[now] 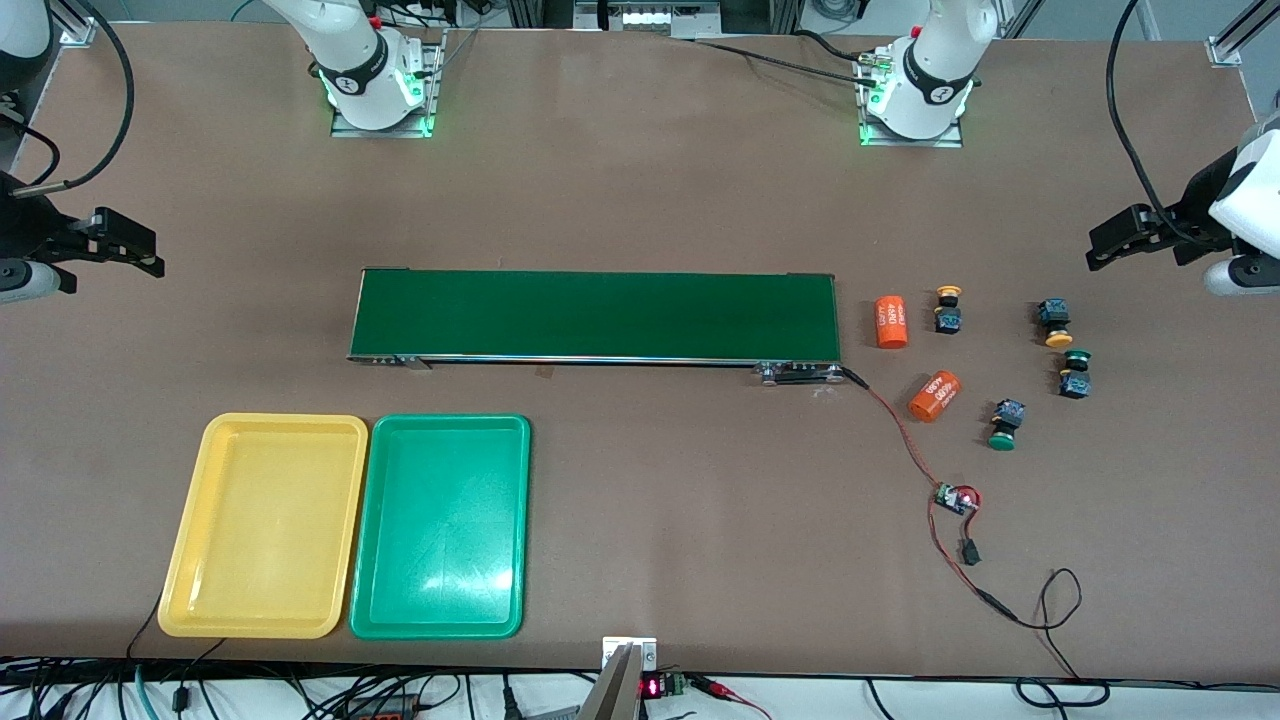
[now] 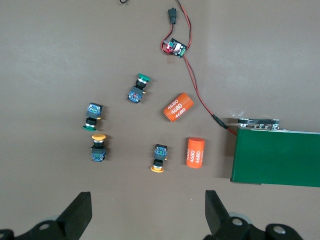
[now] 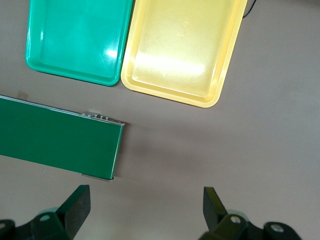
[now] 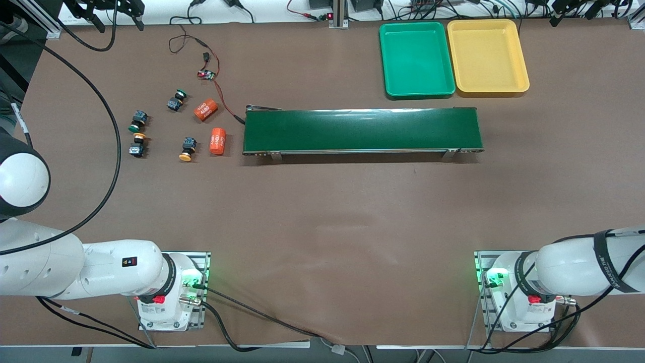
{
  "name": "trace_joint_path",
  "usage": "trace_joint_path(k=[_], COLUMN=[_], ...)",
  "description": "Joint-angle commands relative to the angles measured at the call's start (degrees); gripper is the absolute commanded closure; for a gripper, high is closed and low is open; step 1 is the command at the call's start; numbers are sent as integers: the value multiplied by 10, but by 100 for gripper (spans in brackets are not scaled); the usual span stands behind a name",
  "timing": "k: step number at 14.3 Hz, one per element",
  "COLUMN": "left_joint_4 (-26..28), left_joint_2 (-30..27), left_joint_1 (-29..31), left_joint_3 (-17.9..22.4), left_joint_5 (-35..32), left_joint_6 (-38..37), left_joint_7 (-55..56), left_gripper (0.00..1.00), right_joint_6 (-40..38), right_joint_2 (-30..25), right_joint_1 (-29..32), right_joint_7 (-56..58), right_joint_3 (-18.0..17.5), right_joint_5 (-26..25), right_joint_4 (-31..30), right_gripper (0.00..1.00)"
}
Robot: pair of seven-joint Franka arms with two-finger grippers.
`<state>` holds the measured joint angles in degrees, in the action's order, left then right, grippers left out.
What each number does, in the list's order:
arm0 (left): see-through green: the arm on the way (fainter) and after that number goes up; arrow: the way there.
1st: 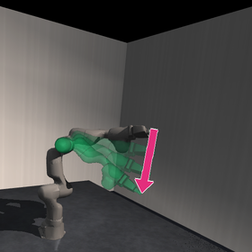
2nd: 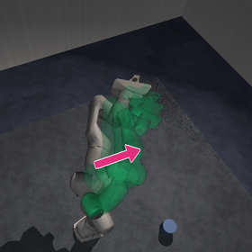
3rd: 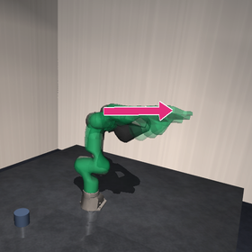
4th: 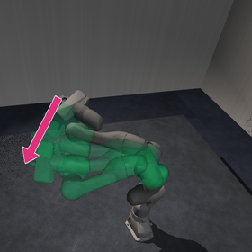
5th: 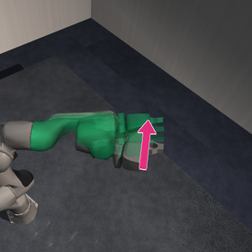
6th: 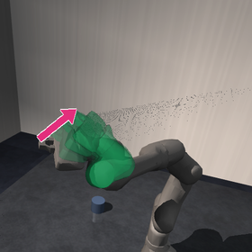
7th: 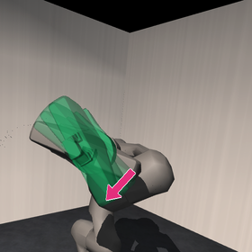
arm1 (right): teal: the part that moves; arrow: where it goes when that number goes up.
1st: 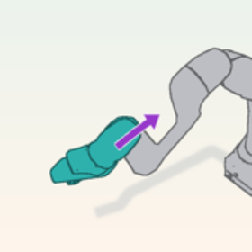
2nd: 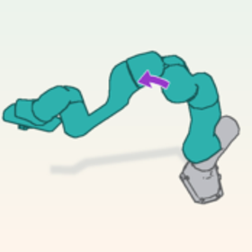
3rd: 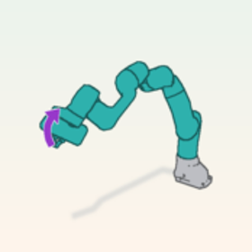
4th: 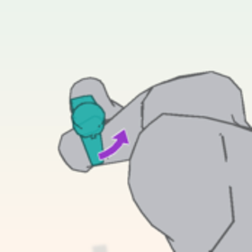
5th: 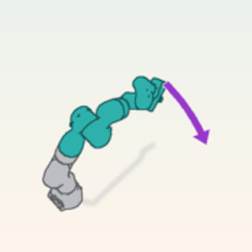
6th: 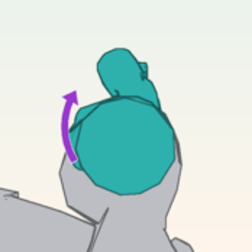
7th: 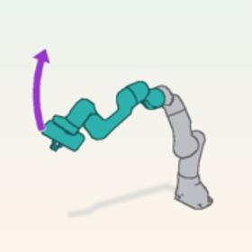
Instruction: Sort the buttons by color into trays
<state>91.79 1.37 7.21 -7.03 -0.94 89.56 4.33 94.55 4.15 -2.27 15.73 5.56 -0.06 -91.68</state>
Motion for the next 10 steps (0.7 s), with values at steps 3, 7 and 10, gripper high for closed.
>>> trace_joint_path(k=[3, 7, 10], left_joint_4=[-3, -7, -14], left_joint_2=[28, 79, 141], left_joint_1=[9, 5, 6], left_joint_3=[4, 3, 3], left_joint_5=[2, 2, 2], left_joint_6=[-25, -20, -7], left_joint_7=[10, 6, 6], left_gripper=[0, 0, 0], right_joint_6=[-4, -4, -4], right_joint_2=[2, 2, 2], right_joint_1=[-1, 1, 0], right_joint_7=[-6, -6, -6], right_joint_3=[-1, -1, -1], right_joint_5=[3, 4, 4], right_joint_4=[8, 8, 8], right_gripper=[0, 0, 0])
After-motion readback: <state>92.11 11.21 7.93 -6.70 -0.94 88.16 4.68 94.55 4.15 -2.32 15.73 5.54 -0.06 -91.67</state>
